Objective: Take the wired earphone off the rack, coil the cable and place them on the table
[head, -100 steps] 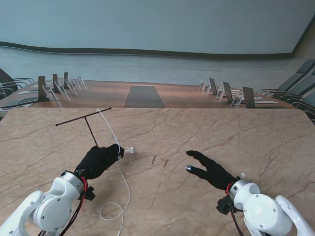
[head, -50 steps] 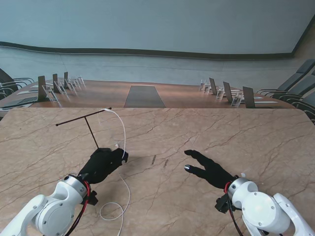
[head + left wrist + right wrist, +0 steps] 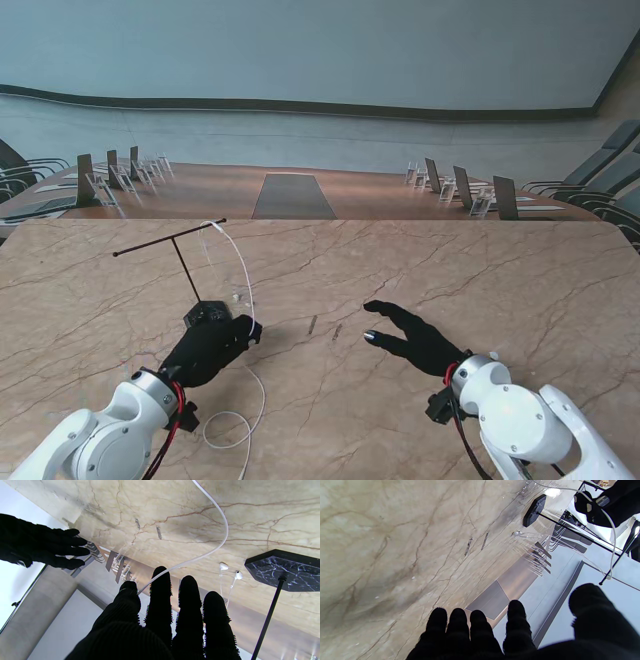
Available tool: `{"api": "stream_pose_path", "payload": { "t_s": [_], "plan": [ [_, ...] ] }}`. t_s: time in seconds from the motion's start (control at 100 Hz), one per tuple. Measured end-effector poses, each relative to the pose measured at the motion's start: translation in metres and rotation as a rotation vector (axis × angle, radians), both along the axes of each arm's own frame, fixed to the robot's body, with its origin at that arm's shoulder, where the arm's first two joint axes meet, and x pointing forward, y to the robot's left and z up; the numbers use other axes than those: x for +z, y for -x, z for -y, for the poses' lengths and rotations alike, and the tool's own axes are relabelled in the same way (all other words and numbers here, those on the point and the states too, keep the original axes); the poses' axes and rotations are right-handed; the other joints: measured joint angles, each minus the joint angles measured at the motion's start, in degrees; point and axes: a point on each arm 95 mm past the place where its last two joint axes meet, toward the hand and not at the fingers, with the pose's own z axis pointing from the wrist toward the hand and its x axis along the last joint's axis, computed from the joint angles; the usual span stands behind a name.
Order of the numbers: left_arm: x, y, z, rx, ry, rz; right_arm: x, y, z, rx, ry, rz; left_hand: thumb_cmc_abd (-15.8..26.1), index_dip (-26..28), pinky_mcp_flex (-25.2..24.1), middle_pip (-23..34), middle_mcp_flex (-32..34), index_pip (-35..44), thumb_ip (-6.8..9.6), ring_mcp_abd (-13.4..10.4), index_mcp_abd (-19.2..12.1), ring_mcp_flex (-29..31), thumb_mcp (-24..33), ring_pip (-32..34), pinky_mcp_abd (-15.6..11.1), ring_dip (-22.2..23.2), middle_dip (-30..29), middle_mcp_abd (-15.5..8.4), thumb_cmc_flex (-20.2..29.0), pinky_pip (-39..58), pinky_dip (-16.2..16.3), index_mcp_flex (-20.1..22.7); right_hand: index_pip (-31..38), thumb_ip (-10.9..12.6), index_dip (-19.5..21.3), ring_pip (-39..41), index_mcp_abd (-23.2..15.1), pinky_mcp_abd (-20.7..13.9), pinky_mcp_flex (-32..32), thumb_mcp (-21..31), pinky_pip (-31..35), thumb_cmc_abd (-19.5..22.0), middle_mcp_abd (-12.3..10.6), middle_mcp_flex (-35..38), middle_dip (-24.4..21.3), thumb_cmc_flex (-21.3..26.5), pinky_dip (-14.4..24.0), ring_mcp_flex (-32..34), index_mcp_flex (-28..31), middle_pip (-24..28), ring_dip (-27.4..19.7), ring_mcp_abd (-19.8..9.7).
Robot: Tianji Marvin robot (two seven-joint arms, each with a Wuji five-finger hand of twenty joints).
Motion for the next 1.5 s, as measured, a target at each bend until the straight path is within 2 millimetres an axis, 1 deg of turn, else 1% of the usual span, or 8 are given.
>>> {"api": "stream_pose_path", "payload": {
  "t_s": [0.09,0.23,0.48,0.61,0.74,1.05,1.34,1.5],
  "plan": [
    [-0.002,0.004,0.001,-0.008,-0.001,-0.005,0.002,-0.006,-0.006,0.017,-0.005,0.009,0.0,0.0,0.0,0.0,0.0,0.0,0.0,0.0,0.0,0.0,0.0,0.0,0.0,0.0,0.0,0.0,0.0,0.0,0.0,0.0,7.0,0.0,-3.2,5.6,1.3,2.1,0.7,-0.1,3.4,0.0,2.0,0.5,0.0,1.0,0.0,0.0,-0.9,6.0,1.4,2.3],
    [-0.007,0.009,0.001,-0.015,-0.002,-0.016,0.005,-0.016,-0.017,0.051,-0.012,0.032,0.0,0.0,0.0,0.0,0.0,0.0,0.0,0.0,0.0,0.0,0.0,0.0,-0.1,0.0,0.0,0.0,0.0,0.0,0.0,0.0,12.7,0.0,-7.1,16.1,2.0,4.8,1.5,-0.9,8.0,0.0,3.3,0.5,0.7,2.8,0.1,0.1,-1.5,12.3,5.4,5.2],
    [-0.012,0.017,0.004,-0.032,-0.007,-0.037,0.013,-0.037,-0.038,0.12,-0.037,0.047,0.0,0.0,0.0,0.0,0.0,0.0,0.0,0.0,0.0,-0.7,0.0,-0.1,-0.1,0.0,-0.1,0.0,0.0,0.0,0.0,0.0,15.5,0.0,-8.5,20.7,2.7,5.4,1.5,-1.2,11.4,0.0,3.4,0.6,2.1,3.5,0.6,0.1,-1.5,16.2,6.9,5.2],
    [-0.015,0.021,0.005,-0.036,-0.007,-0.049,0.016,-0.048,-0.05,0.156,-0.062,0.045,0.0,0.0,0.0,0.0,0.0,0.0,0.0,0.0,0.0,-0.7,0.0,-0.1,-0.2,-0.1,-0.1,0.0,0.0,-0.2,0.0,0.0,18.1,0.0,-8.5,23.6,3.4,5.4,1.5,-1.2,13.5,0.0,3.4,0.6,2.9,3.8,0.6,0.1,-1.5,19.0,8.2,5.2],
    [-0.018,0.025,0.006,-0.042,-0.003,-0.059,0.02,-0.058,-0.064,0.19,-0.071,0.046,0.0,-0.1,0.0,0.0,0.0,0.0,0.0,0.0,0.0,-0.7,0.0,-0.1,-0.2,-0.1,-0.1,0.0,0.0,-0.6,0.0,0.0,20.0,0.0,-8.3,25.5,3.7,5.5,1.5,-1.2,15.2,0.0,3.4,0.6,3.5,4.1,0.6,0.1,-1.5,20.0,8.8,5.2],
    [-0.022,0.032,0.011,-0.068,0.0,-0.077,0.032,-0.078,-0.099,0.281,-0.107,0.041,0.0,-0.2,-0.1,0.4,-0.2,0.0,0.0,0.0,0.0,-1.3,0.0,-0.1,-0.2,-0.2,-0.2,0.0,0.0,-0.7,-0.1,0.0,20.5,0.0,-8.0,28.3,4.4,6.1,1.5,-1.2,18.4,0.0,3.4,0.6,4.2,4.1,0.6,0.1,-2.1,22.3,9.8,5.2],
    [-0.025,0.035,0.016,-0.094,0.002,-0.103,0.036,-0.088,-0.125,0.335,-0.121,0.027,0.0,-0.7,-0.2,0.5,-0.4,0.0,0.0,0.0,0.0,-1.4,0.0,-0.1,-0.3,-0.2,-0.2,0.0,0.0,-0.9,-0.1,0.0,12.6,0.0,-9.2,28.9,6.2,6.1,1.5,-1.2,19.8,0.0,4.1,0.6,4.2,4.1,0.6,0.1,-2.1,21.5,10.2,5.3],
    [-0.025,0.036,0.017,-0.099,0.0,-0.109,0.037,-0.093,-0.135,0.364,-0.113,0.017,0.0,-0.8,-0.2,0.7,-0.6,0.0,0.0,0.0,0.0,-1.5,0.0,-0.1,-0.3,-0.2,-0.2,0.0,0.0,-1.3,-0.1,0.0,11.8,0.0,-8.9,28.9,6.2,6.1,1.5,-1.2,19.9,0.0,4.1,0.6,4.1,4.1,0.6,0.1,-2.1,20.9,10.2,5.3]
  ]
}}
